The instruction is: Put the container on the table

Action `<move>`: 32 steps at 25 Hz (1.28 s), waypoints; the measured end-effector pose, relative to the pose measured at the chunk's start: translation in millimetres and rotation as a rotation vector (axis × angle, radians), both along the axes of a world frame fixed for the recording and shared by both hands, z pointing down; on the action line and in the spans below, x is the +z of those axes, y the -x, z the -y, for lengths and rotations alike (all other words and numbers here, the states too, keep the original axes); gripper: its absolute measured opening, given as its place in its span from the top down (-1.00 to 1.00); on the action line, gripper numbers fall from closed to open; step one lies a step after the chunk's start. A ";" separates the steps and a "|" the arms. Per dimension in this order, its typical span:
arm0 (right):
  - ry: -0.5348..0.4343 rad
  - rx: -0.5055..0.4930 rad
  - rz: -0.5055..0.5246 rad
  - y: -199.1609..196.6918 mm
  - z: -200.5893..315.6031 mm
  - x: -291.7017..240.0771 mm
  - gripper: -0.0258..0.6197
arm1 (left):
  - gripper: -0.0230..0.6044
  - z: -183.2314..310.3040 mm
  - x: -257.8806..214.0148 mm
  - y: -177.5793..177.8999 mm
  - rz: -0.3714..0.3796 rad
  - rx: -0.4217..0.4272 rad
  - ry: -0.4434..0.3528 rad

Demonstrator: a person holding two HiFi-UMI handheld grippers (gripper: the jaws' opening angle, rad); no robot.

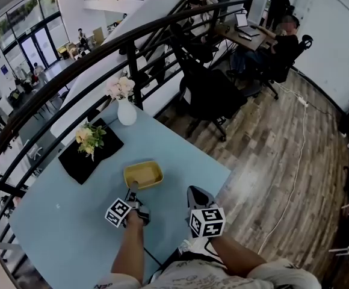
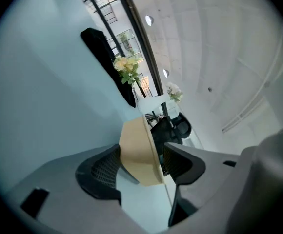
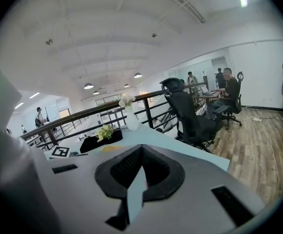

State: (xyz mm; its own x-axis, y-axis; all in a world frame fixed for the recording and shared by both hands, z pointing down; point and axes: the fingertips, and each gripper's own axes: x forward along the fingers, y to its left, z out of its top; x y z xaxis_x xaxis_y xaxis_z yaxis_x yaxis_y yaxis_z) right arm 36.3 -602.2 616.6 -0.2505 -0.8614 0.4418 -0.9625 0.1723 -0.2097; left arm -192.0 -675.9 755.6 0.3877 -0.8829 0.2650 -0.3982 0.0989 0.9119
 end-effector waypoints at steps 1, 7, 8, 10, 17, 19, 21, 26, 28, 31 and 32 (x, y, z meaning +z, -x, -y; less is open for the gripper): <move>0.000 0.001 -0.001 0.1 -0.2 0.1 0.91 | 0.09 -1.6 3.9 1.0 0.073 0.019 0.019; 0.005 0.001 -0.004 0.2 -0.8 1.2 0.91 | -0.09 -7.7 16.4 6.1 0.465 0.120 0.112; 0.006 -0.001 -0.005 0.6 -1.0 1.7 0.91 | -0.10 -8.9 17.3 7.1 0.517 0.136 0.122; 0.007 -0.007 -0.007 2.4 -1.2 3.1 0.91 | -0.11 -10.9 16.7 9.4 0.589 0.157 0.127; 0.007 -0.028 0.000 5.5 -1.2 1.5 0.91 | -0.07 -14.9 -18.4 3.9 0.675 0.196 0.011; 0.002 -0.036 0.007 7.2 -0.3 0.4 0.91 | 0.13 -18.9 -29.8 2.9 0.721 0.192 -0.014; -0.004 -0.047 0.013 10.7 -0.1 -1.2 0.91 | 0.87 -24.7 -38.9 3.9 0.755 0.179 -0.029; -0.021 -0.077 0.033 17.5 -3.0 -10.7 0.91 | 0.91 -37.3 -68.3 -8.4 0.810 0.212 -0.108; -0.028 -0.089 0.046 17.6 -3.2 -15.5 0.91 | 0.91 -41.2 -81.7 -16.5 0.839 0.225 -0.138; -0.050 -0.119 0.047 21.6 -8.7 -21.7 0.91 | 0.91 -53.4 -100.6 -27.1 0.891 0.244 -0.176; -0.061 -0.130 0.045 23.3 -10.2 -24.8 0.91 | 0.91 -56.8 -107.8 -31.1 0.901 0.246 -0.191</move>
